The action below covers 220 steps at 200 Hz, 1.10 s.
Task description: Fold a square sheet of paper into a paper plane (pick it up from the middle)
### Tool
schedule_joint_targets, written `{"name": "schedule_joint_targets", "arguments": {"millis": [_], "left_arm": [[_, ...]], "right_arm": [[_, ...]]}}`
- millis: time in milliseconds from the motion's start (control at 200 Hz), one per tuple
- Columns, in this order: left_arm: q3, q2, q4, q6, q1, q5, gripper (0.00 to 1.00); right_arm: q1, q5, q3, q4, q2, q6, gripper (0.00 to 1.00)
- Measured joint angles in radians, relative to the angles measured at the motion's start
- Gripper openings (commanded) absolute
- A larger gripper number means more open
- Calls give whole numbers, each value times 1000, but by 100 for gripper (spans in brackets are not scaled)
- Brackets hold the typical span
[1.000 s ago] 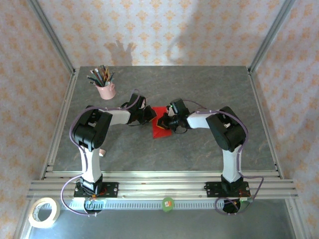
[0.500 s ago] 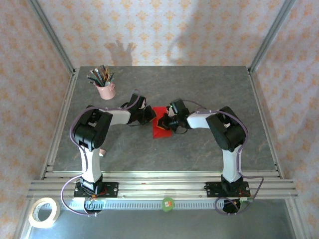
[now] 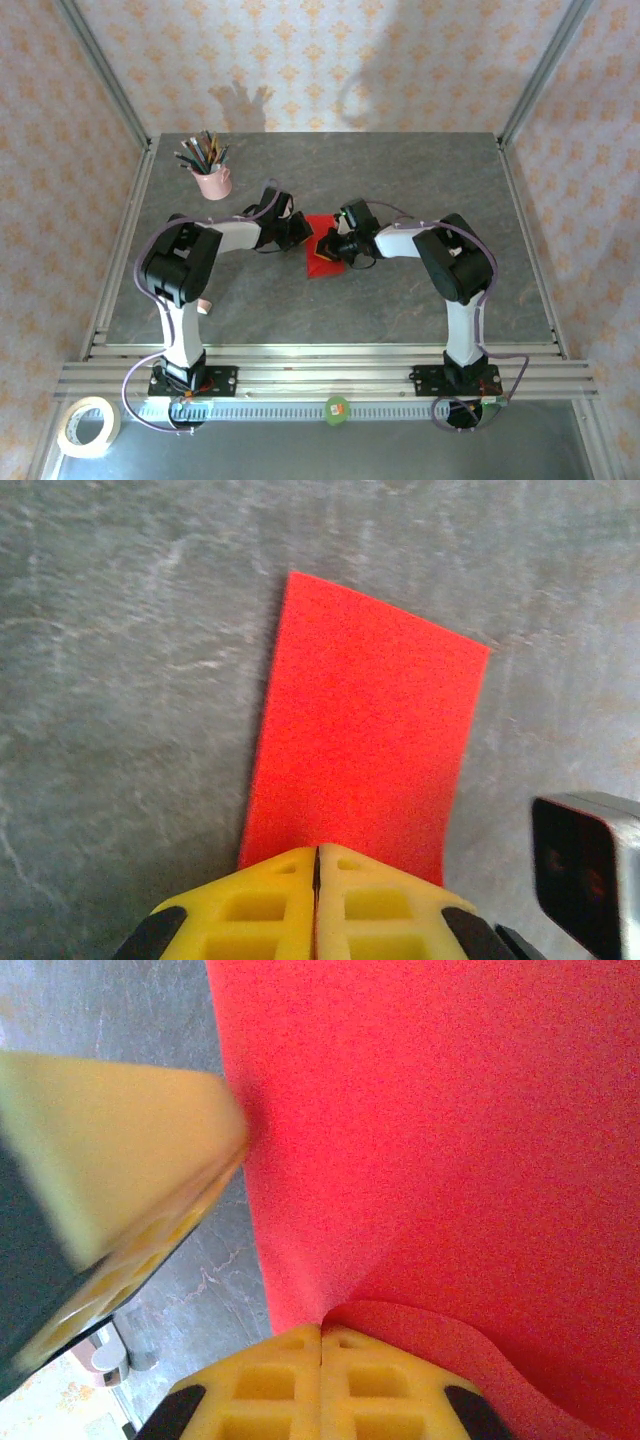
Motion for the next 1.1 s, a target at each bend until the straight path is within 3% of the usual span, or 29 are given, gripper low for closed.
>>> {"name": "schedule_joint_targets", "arguments": {"millis": [105, 385, 601, 766, 926, 1101], "left_arm": [[0, -40, -5, 0, -5, -4, 11], [-46, -83, -21, 0, -5, -48, 11], [-94, -139, -38, -2, 0, -103, 11], [-99, -165, -38, 0, 2, -112, 8], [-99, -167, -42, 21, -19, -111, 0], [-98, -164, -49, 45, -53, -98, 0]], "right_arm": [[0, 2, 1, -2, 0, 0, 7], [4, -2, 23, -8, 0, -3, 30], [4, -10, 31, -6, 0, -5, 36], [5, -9, 33, -10, 0, -13, 32], [5, 16, 33, -30, 0, -40, 14], [5, 45, 34, -58, 2, -53, 10]]}}
